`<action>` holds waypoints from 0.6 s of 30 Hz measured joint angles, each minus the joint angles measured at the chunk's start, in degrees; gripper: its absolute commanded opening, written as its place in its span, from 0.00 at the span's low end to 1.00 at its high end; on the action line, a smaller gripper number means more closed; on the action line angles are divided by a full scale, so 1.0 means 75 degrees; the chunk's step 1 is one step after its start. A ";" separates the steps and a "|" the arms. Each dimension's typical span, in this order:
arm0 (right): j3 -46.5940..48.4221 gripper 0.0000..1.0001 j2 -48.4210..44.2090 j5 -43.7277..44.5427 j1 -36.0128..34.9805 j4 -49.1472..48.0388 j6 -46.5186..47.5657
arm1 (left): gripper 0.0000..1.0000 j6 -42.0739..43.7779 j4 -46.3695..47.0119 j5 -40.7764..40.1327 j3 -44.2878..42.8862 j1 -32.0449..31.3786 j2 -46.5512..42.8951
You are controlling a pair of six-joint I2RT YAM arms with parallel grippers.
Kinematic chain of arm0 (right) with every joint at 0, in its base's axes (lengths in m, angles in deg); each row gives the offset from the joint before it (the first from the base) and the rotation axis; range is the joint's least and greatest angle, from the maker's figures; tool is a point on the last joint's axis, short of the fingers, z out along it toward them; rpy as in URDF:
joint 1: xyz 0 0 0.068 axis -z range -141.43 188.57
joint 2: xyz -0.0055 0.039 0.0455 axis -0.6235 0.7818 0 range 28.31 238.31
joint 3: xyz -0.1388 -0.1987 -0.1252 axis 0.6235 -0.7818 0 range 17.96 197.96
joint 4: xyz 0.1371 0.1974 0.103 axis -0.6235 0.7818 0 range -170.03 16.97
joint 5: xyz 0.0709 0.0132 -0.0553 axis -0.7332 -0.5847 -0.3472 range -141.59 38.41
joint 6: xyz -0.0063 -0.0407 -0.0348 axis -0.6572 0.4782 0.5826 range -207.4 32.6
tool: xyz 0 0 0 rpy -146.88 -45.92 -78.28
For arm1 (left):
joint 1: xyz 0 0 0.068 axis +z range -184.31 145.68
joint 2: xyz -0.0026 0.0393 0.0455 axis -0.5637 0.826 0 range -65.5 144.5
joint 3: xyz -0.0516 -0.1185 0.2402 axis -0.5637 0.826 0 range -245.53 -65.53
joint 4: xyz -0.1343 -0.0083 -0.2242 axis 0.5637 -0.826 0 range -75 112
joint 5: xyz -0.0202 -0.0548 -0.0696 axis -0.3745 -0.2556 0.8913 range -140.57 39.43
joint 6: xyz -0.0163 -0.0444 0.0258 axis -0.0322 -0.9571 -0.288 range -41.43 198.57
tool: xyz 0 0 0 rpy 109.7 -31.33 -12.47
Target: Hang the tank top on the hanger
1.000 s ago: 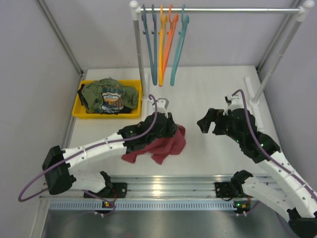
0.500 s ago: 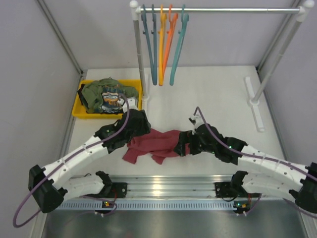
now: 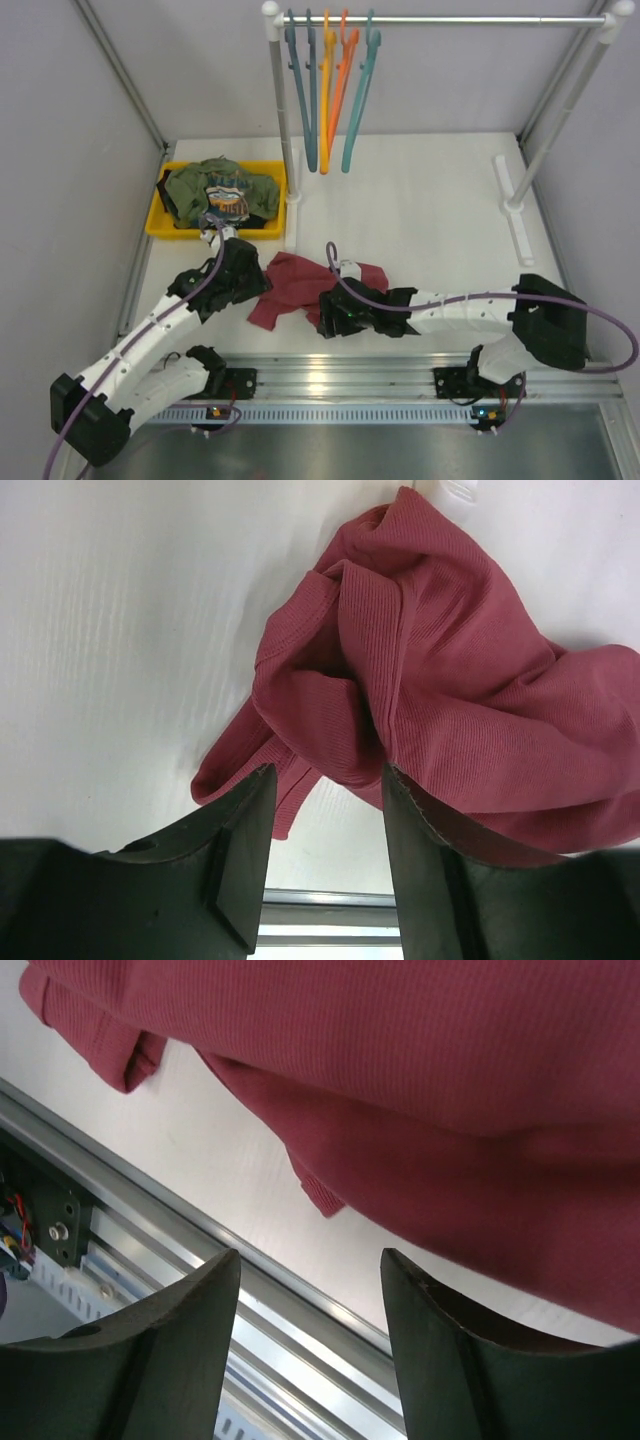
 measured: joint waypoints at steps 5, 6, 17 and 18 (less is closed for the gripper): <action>0.0391 0.58 0.0662 0.0204 -0.0105 -0.0309 -0.0227 | 0.54 -0.0300 0.0006 0.0245 0.0277 0.0146 -0.0067; 0.0431 0.58 0.0749 0.0233 -0.0117 -0.0326 -0.0262 | 0.54 -0.0376 -0.0003 0.0294 0.0405 0.0178 -0.0090; 0.0510 0.56 0.1297 0.0595 -0.0154 -0.0379 -0.0560 | 0.52 -0.1148 0.0020 0.0723 0.1402 0.0236 -0.0306; 0.0542 0.55 0.1355 0.0635 -0.0157 -0.0356 -0.0560 | 0.52 -0.1183 0.0017 0.0758 0.1434 0.0233 -0.0323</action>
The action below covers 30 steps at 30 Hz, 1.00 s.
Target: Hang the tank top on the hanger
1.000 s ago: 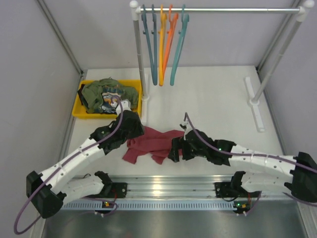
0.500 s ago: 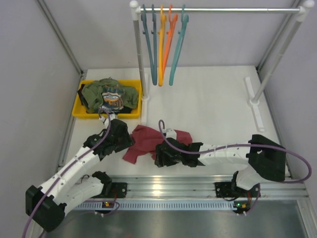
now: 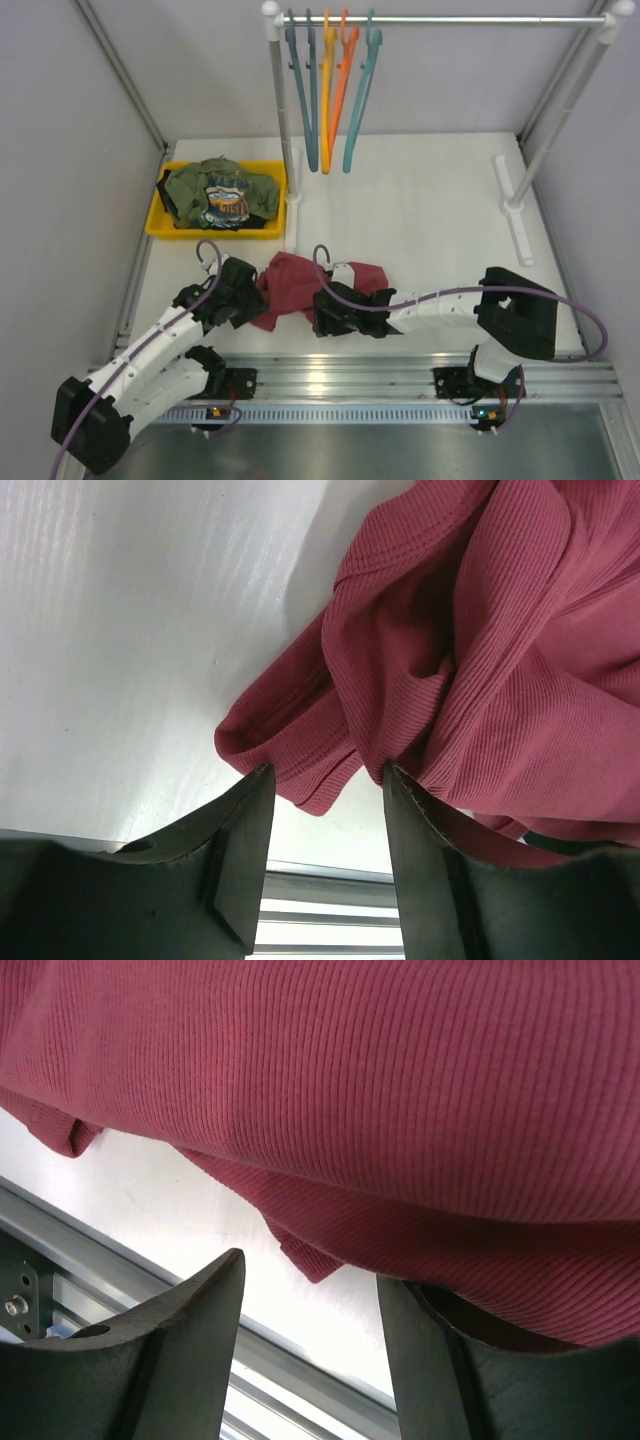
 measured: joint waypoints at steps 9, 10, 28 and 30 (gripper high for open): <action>0.0149 0.50 0.0117 0.0411 -0.0102 0.0143 -0.0015 | 0.59 -0.0184 0.0000 0.0093 0.0058 0.0003 -0.0536; 0.0163 0.46 0.0137 0.0452 -0.0102 0.0146 -0.0015 | 0.60 -0.0184 0.0003 0.0117 0.0058 0.0003 -0.0589; 0.0452 0.13 -0.0801 0.1725 -0.0102 0.1606 0.0210 | 0.32 0.0184 0.0166 0.0906 0.0434 0.0000 -0.0676; 0.0478 0.13 -0.1169 0.1824 -0.0076 0.1821 0.0268 | 0.37 0.0236 0.0227 0.1023 0.0568 0.0000 -0.0653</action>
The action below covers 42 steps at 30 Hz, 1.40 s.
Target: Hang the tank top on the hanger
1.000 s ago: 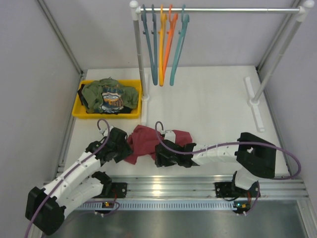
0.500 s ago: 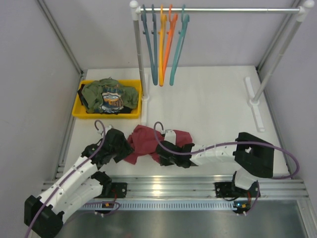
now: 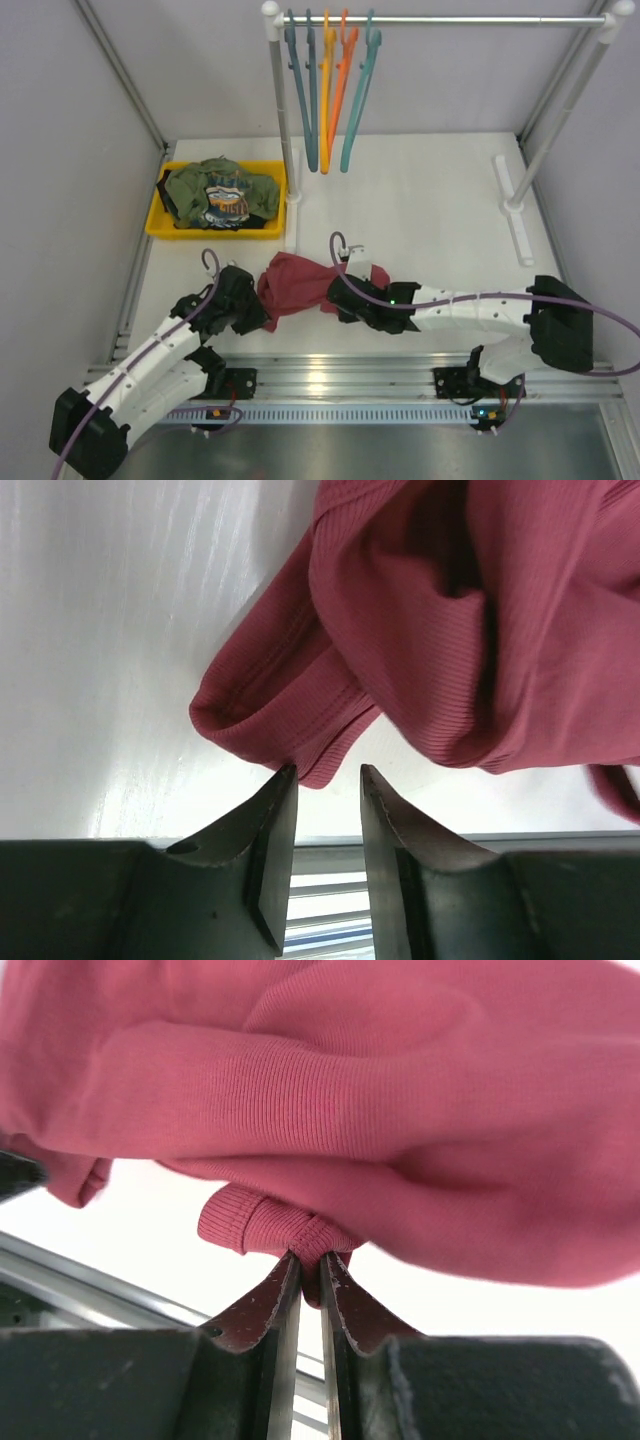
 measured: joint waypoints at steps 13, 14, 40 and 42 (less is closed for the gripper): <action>0.0009 0.14 -0.1040 0.0134 0.0347 0.0982 0.0289 | 0.56 0.0189 0.0277 0.0236 0.0239 -0.0029 0.0358; 0.0006 0.14 -0.1099 0.0140 0.0388 0.1032 0.0303 | 0.55 0.0198 0.0297 0.0236 0.0239 -0.0041 0.0402; 0.3523 0.19 -0.3162 0.0242 0.2754 0.2687 0.2532 | 0.00 0.2022 0.0370 -0.0353 -0.5770 -0.0166 0.1533; 0.3783 0.22 -0.3165 0.0146 0.2868 0.2637 0.2643 | 0.00 0.2107 0.0391 -0.0347 -0.6146 -0.0166 0.1667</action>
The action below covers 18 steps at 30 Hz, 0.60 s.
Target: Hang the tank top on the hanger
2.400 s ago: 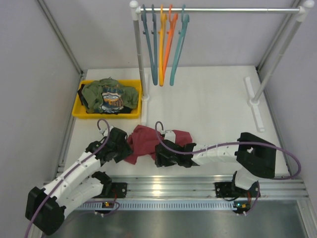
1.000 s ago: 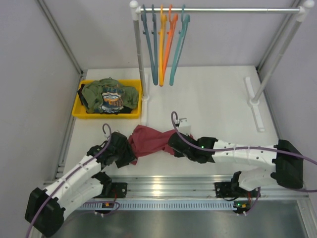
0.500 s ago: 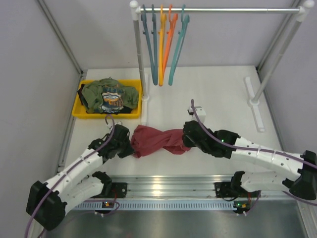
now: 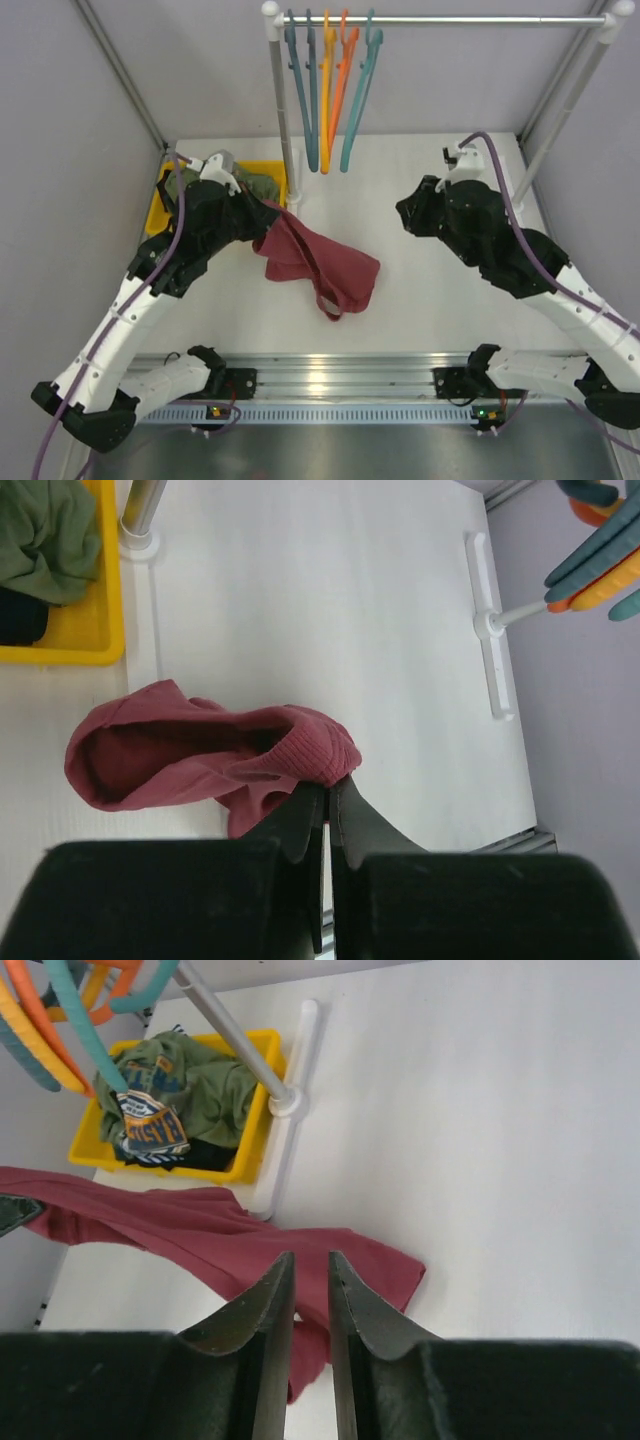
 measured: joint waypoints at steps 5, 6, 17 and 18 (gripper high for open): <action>-0.1239 0.32 -0.0274 -0.0825 0.0029 -0.0487 -0.0195 | 0.00 0.0032 0.0026 0.0108 0.0431 0.0000 0.0114; -0.1722 0.34 -0.0326 -0.1090 0.0026 -0.0629 -0.0323 | 0.00 0.0003 0.0096 0.0143 0.0682 0.0000 0.0093; -0.4459 0.44 0.1361 -0.1888 -0.2192 -0.2454 -0.1711 | 0.00 -0.0184 0.0149 0.0201 0.1999 0.0000 0.0064; -0.4392 0.45 0.1693 -0.1865 -0.2349 -0.2699 -0.1784 | 0.00 -0.0181 0.0163 0.0198 0.1999 0.0000 0.0067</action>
